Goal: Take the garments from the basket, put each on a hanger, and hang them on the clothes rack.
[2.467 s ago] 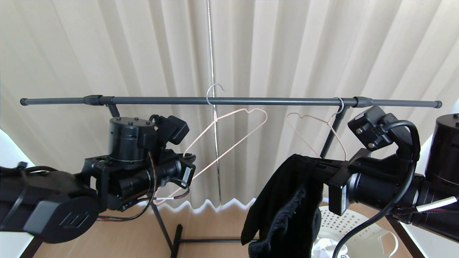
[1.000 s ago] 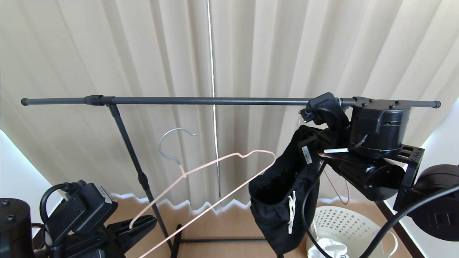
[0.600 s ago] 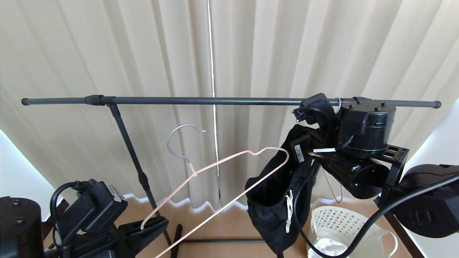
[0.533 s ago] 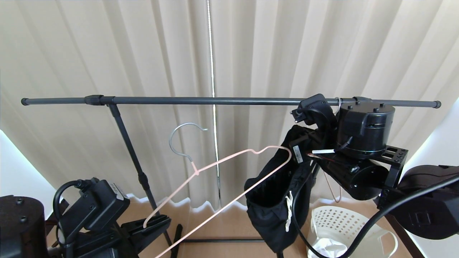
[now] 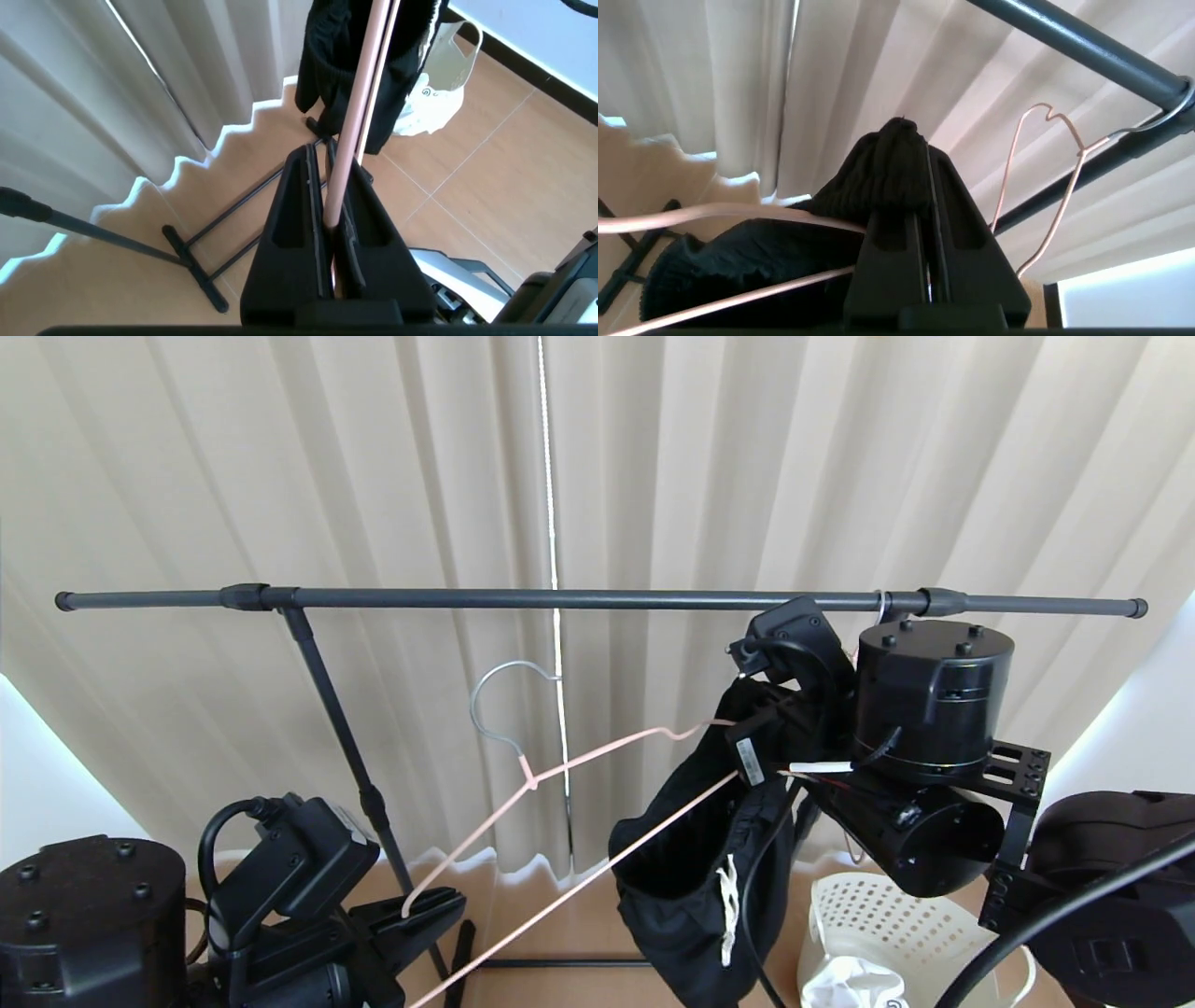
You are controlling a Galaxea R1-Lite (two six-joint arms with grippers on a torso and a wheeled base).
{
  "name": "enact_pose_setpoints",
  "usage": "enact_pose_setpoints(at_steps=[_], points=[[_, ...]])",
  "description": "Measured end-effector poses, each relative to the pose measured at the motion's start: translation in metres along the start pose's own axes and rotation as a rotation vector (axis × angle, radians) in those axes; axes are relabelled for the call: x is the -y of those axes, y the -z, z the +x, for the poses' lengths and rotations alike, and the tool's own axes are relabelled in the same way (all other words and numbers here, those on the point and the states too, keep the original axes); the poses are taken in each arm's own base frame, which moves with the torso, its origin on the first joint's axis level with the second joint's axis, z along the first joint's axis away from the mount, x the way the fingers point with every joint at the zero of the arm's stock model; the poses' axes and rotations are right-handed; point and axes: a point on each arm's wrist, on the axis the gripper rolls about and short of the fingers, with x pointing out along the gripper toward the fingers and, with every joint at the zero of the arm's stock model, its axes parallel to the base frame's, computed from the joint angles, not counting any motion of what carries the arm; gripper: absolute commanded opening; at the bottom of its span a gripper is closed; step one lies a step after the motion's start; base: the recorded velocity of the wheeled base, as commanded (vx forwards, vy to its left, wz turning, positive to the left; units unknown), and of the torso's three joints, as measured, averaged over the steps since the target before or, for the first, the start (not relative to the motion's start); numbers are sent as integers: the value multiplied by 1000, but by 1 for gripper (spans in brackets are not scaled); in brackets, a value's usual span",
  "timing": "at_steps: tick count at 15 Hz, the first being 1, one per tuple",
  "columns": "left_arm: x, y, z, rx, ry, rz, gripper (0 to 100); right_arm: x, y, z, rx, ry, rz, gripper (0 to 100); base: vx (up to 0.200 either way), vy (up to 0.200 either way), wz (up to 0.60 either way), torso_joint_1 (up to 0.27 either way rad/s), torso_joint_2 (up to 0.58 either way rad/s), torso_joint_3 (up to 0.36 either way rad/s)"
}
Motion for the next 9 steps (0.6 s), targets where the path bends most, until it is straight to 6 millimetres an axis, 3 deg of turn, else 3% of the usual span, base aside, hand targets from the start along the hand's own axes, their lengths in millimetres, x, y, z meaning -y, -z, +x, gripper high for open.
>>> enact_pose_setpoints(at_steps=[9], points=[[-1, 0, 1, 5, -24, -2, 0, -35, -12, -37, 51, -102, 34, 0, 0, 0, 0, 0, 0, 0]])
